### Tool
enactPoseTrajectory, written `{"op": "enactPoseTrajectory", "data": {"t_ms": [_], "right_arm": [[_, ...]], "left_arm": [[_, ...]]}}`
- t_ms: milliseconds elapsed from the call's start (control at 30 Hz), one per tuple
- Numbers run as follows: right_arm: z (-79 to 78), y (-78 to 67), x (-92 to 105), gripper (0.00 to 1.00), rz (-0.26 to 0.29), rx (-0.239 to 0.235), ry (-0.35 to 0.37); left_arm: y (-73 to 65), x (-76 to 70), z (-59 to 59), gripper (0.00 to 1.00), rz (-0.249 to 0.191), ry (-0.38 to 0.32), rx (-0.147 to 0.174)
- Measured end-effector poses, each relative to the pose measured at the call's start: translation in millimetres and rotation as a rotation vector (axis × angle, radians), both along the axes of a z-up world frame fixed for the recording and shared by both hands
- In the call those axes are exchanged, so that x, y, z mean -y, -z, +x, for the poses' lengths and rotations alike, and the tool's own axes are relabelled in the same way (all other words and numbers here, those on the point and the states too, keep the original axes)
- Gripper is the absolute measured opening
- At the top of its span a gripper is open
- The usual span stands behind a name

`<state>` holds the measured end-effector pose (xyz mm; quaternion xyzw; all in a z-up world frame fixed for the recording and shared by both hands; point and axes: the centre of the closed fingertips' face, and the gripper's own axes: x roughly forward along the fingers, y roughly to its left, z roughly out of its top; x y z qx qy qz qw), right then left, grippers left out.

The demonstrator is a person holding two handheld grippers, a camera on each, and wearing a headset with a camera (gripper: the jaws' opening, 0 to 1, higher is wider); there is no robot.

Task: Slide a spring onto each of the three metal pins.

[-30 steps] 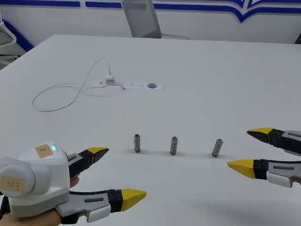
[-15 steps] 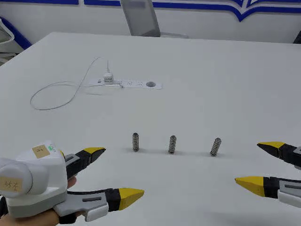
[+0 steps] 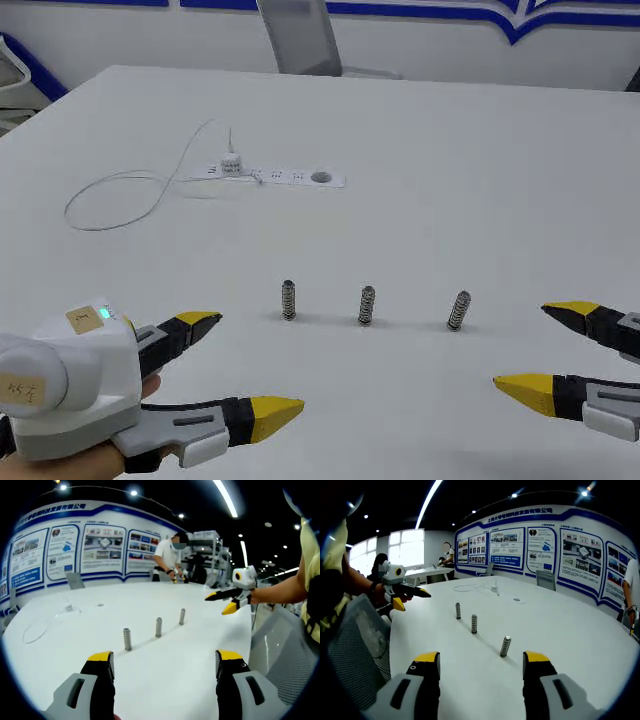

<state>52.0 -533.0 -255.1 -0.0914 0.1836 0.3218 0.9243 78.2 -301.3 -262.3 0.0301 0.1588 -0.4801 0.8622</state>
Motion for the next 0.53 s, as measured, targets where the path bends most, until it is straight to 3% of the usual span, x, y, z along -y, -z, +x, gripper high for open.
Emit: {"op": "enactPoseTrajectory", "data": {"t_ms": [533], "right_arm": [[0.0, -2.9, 0.2, 0.67, 0.014, 0.005, 0.01]], "left_arm": [[-0.8, 0.6, -0.5, 0.84, 0.005, 0.002, 0.001]]}}
